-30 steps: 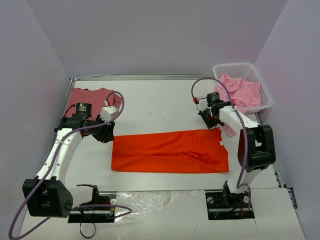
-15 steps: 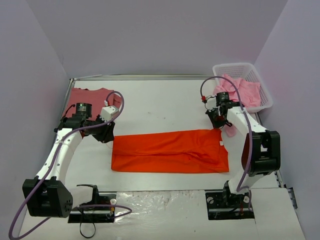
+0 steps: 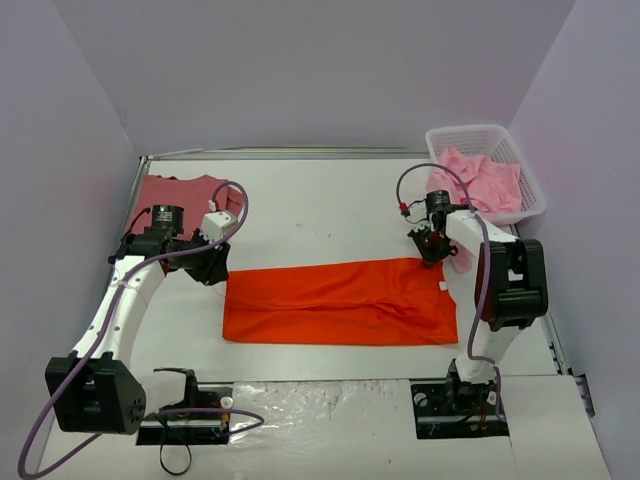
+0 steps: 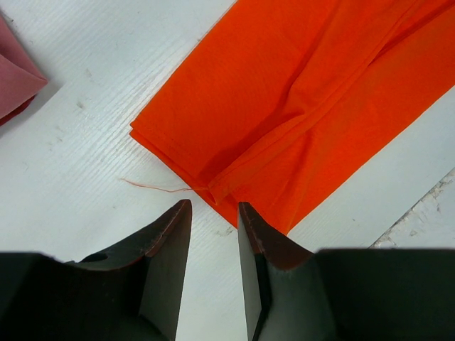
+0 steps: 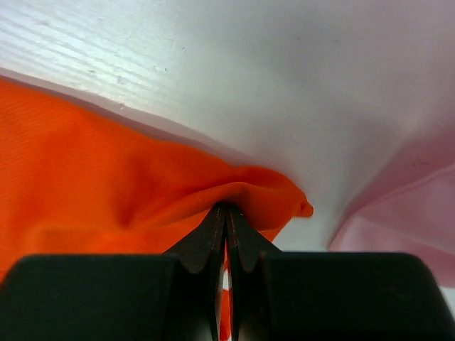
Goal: Fold and stack the t-shirts
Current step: Fold the other side of the tshirt into a rectangle
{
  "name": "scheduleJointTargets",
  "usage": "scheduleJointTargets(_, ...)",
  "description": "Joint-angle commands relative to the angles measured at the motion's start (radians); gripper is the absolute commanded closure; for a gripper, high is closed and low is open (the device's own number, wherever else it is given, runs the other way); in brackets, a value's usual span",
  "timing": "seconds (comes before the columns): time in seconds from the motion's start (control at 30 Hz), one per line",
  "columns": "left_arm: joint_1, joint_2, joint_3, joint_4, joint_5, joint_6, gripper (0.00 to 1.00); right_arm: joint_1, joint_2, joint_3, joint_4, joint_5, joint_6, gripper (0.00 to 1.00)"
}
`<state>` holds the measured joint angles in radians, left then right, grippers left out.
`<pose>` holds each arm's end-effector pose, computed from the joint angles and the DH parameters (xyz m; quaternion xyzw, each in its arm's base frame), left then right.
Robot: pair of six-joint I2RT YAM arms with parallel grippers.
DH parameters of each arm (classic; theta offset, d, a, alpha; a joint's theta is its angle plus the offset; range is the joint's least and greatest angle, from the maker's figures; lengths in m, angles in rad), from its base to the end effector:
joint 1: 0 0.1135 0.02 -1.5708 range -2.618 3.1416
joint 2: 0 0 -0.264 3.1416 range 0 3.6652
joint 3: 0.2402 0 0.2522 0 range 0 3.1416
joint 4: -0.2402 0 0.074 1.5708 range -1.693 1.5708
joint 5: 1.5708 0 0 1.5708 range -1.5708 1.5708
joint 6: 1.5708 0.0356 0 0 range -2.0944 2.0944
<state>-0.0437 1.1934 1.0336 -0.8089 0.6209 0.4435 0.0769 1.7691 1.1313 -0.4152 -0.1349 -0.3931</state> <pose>0.2313 -0.0308 0.2943 0.3073 0.8607 -0.2299 0.3347 0.3572 0.0323 0.1797 -0.2413 0.9339 0.0241 0.2625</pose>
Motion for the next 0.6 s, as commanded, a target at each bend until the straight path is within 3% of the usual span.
scheduleJointTargets(0.0,0.007,-0.015,0.003,0.004,0.007,0.003,0.69,0.012,0.068,0.030,-0.014,0.060,0.005,1.00)
scheduleJointTargets(0.17,0.008,-0.023,0.002,0.005,0.008,0.004,0.68,0.015,0.096,0.022,-0.014,0.096,0.014,1.00)
scheduleJointTargets(0.37,0.008,-0.029,0.000,0.005,0.005,0.004,0.68,0.017,-0.020,0.056,-0.062,0.041,0.010,1.00)
scheduleJointTargets(0.57,0.007,-0.029,0.000,0.002,-0.001,0.003,0.68,0.020,-0.125,0.157,-0.249,-0.061,-0.056,0.81)
